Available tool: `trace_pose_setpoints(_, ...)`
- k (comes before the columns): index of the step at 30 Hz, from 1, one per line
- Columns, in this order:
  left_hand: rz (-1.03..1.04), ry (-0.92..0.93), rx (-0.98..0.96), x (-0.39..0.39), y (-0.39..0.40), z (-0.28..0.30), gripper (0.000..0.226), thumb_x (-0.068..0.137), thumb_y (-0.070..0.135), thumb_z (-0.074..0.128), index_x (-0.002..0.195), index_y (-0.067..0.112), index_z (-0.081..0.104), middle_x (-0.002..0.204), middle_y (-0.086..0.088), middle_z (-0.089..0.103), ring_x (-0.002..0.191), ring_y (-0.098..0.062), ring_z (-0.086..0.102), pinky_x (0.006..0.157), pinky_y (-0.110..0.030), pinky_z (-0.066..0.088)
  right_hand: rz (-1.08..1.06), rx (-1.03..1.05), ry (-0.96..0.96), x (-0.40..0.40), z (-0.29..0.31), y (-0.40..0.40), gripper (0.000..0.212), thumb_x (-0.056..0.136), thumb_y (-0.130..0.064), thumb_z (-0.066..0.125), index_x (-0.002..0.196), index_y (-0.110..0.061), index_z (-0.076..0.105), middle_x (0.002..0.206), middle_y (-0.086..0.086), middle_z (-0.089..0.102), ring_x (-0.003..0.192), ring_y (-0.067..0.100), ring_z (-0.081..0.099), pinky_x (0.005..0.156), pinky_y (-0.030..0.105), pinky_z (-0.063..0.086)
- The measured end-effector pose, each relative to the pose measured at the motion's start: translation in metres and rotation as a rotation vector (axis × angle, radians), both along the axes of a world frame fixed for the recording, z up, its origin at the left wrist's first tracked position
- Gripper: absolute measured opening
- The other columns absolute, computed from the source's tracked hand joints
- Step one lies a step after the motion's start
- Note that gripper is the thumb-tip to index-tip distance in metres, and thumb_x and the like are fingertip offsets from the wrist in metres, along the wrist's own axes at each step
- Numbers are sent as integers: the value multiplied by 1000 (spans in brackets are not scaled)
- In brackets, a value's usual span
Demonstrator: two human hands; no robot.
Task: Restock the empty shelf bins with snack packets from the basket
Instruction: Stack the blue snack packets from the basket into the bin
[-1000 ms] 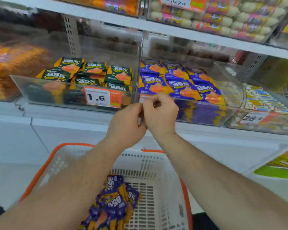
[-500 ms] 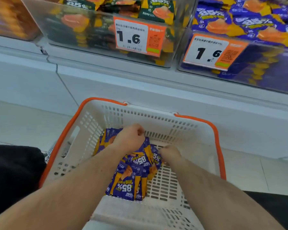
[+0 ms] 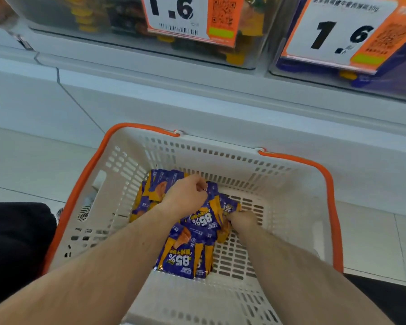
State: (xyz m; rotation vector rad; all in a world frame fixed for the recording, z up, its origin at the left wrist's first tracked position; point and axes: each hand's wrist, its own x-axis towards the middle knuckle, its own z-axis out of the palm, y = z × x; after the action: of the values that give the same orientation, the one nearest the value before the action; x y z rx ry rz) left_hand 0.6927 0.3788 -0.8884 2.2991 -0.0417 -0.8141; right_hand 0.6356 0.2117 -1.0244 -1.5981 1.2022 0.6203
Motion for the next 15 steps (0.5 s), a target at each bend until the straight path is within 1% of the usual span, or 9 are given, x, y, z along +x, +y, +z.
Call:
trace_pose_setpoints(2,-10,-1,5,-2,-1,1,23,96,18,50,117,21,56,106,3,59,82,-15,57,69,-30,49,27,65,17,-2,7,3,17,77,-6,67,65,-10,56,74,11,64,66,22,57,64,30,45)
trace_pose_setpoints(3,-12,-3,5,-3,-1,1,23,96,18,50,118,21,56,106,3,59,82,-15,55,67,-28,46,27,78,16,-3,9,4,19,78,-6,67,65,-10,55,73,11,63,65,21,56,65,29,45)
trace_pose_setpoints(5,-14,-2,4,-4,-3,3,24,95,18,50,118,22,57,106,3,59,82,-15,55,66,-27,45,18,82,3,-5,17,3,16,80,-8,68,70,-11,57,77,11,64,66,21,57,63,27,46)
trace_pose_setpoints(8,-19,-6,6,-4,-2,6,22,95,19,49,116,23,56,107,4,59,78,-14,56,63,-26,44,39,117,-33,-8,31,2,21,89,-10,63,73,-18,53,77,1,57,64,14,55,57,25,47)
trace_pose_setpoints(9,-25,-9,11,-5,-2,7,22,95,19,49,116,24,56,109,4,59,76,-13,55,61,-25,43,70,98,-28,-10,34,2,23,91,-10,61,71,-18,51,77,1,56,65,14,54,60,26,47)
trace_pose_setpoints(11,-38,-11,27,-6,-2,9,23,95,19,48,116,24,56,113,4,59,72,-12,53,61,-27,44,154,-51,-23,-15,45,2,26,91,-9,59,68,-13,49,77,4,54,68,18,51,68,28,42)
trace_pose_setpoints(13,-49,-21,34,-7,-3,14,23,95,21,47,116,26,56,115,6,59,71,-13,54,66,-31,50,173,-193,-57,-21,62,-2,9,87,-6,59,80,-7,54,82,7,56,73,21,50,67,28,39)
trace_pose_setpoints(14,-56,-23,34,-8,-5,18,23,95,22,47,115,26,56,115,6,60,73,-14,57,71,-34,55,175,-227,-85,-23,72,-6,6,85,-4,59,88,-7,54,86,8,57,77,23,51,66,27,39)
trace_pose_setpoints(15,-63,-27,32,-9,-7,22,23,95,22,47,115,27,56,114,6,60,77,-15,60,76,-38,57,193,-251,-107,-24,82,-11,11,83,-2,59,90,-8,53,85,8,57,79,24,51,63,26,39)
